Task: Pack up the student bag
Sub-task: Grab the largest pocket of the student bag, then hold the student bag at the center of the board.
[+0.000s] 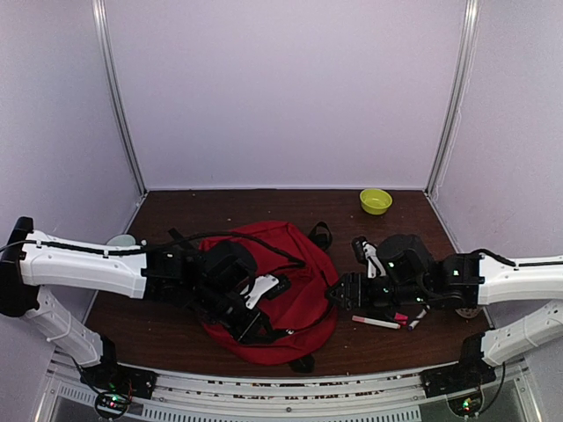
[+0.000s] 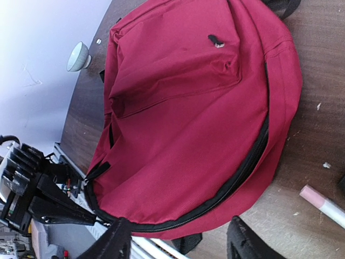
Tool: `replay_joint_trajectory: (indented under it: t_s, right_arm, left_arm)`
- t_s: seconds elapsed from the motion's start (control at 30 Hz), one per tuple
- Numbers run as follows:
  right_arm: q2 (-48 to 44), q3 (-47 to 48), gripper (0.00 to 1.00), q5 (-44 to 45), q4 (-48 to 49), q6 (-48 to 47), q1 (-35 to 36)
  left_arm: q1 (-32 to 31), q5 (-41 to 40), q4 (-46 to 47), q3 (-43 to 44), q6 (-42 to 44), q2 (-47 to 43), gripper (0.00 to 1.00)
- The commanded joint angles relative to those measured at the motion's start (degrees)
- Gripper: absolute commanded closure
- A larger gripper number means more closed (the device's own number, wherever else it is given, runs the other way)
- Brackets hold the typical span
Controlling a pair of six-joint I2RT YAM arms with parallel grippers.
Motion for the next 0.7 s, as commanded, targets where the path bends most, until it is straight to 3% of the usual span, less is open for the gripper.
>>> replay_joint_trajectory:
  t_s: [0.0,0.17,0.37,0.43,0.57,0.67]
  right_arm:
    - [-1.1,-0.75,0.31,-0.61,1.02,3.79,3.05]
    - [1.3,-1.07,0.2,0.06,2.0,11.89,7.07]
    - [7.69,-0.14,0.25,-0.06,7.28,16.82,9.81]
    - [9.44,-0.28,0.38,0.12,9.73,17.06,9.88]
    - [10.99,0.09,0.75,3.4,9.82,16.29,8.9]
    - [10.77,-0.31,0.91,4.24,9.36,15.23,7.15]
  left_arm:
    - [-0.14,-2.78,-0.27,0.68,-0.28,-4.06,1.0]
    - [-0.2,-2.99,0.14,0.06,-0.52,-4.82,1.0]
    - [-0.2,-1.91,2.09,-0.26,-0.51,-4.73,1.0]
    - [-0.2,-1.89,2.32,-0.51,-0.6,-4.86,1.0]
    - [-0.2,-2.36,2.25,-1.77,-1.04,-5.63,1.0]
    - [-0.16,-3.67,1.25,-2.55,-1.47,-6.65,1.0]
